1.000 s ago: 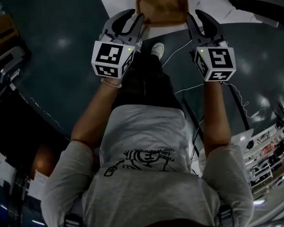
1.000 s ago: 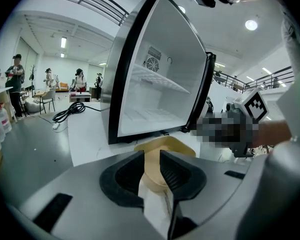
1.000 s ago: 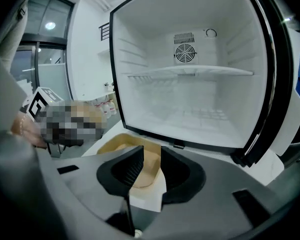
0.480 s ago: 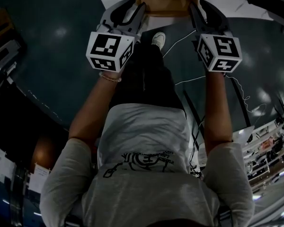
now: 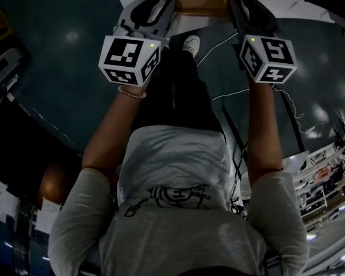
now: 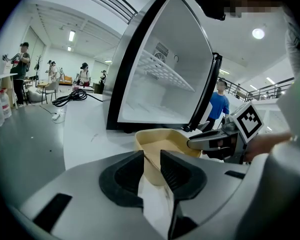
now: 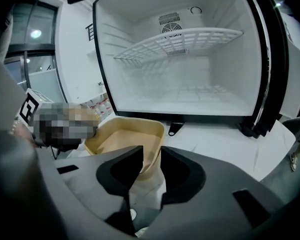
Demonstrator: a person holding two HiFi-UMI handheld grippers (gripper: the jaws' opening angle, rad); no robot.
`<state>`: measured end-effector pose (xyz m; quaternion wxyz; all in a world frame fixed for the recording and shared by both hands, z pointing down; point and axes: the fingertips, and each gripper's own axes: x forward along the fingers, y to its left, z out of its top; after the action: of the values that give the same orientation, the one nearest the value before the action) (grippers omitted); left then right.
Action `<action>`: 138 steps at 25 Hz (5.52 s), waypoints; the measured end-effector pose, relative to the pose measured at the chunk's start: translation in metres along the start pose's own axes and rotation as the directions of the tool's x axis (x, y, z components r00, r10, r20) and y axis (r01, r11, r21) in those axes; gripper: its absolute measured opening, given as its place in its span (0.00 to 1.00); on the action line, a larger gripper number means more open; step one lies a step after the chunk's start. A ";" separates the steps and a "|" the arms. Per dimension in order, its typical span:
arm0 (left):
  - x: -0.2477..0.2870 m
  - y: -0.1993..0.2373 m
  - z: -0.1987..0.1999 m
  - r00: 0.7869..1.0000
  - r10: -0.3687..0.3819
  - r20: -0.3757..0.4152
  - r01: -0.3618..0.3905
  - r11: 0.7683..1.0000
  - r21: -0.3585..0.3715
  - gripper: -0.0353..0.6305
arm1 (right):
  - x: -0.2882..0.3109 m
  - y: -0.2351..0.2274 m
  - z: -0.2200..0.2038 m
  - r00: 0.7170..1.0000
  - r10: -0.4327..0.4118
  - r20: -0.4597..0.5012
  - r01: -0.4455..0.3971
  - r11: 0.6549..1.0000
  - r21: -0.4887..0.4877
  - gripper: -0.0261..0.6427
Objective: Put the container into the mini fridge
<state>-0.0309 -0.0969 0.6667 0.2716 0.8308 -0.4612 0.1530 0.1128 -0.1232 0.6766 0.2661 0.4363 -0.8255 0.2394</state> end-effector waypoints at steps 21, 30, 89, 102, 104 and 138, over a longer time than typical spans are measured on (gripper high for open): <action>-0.010 -0.007 0.036 0.999 -0.014 0.039 0.014 1.000 -0.002 0.22 | -0.025 0.005 0.024 0.999 -0.013 0.042 0.009 0.996 0.087 0.20; -0.029 -0.011 0.068 0.998 -0.015 0.068 0.013 1.000 0.024 0.22 | -0.046 0.015 0.054 0.996 -0.020 0.084 0.012 0.995 0.098 0.20; -0.064 -0.065 0.233 0.977 -0.054 0.208 0.052 0.999 0.016 0.22 | -0.140 -0.005 0.213 0.970 -0.115 0.214 0.108 0.993 0.045 0.20; -0.038 -0.066 0.260 0.973 -0.048 0.224 0.045 0.999 0.020 0.22 | -0.132 -0.033 0.246 0.963 -0.128 0.236 0.127 0.992 0.020 0.20; -0.034 -0.067 0.262 0.973 -0.048 0.224 0.045 0.999 0.019 0.22 | -0.131 -0.036 0.250 0.963 -0.128 0.237 0.128 0.992 0.017 0.20; 0.002 -0.059 0.306 0.964 0.006 0.265 -0.006 1.000 0.001 0.22 | -0.113 -0.071 0.284 0.955 -0.138 0.263 0.138 0.990 0.021 0.20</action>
<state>0.0216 -0.2543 0.4032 0.2062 0.8426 -0.4957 0.0421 0.1619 -0.2703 0.4037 0.1693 0.5212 -0.8209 0.1609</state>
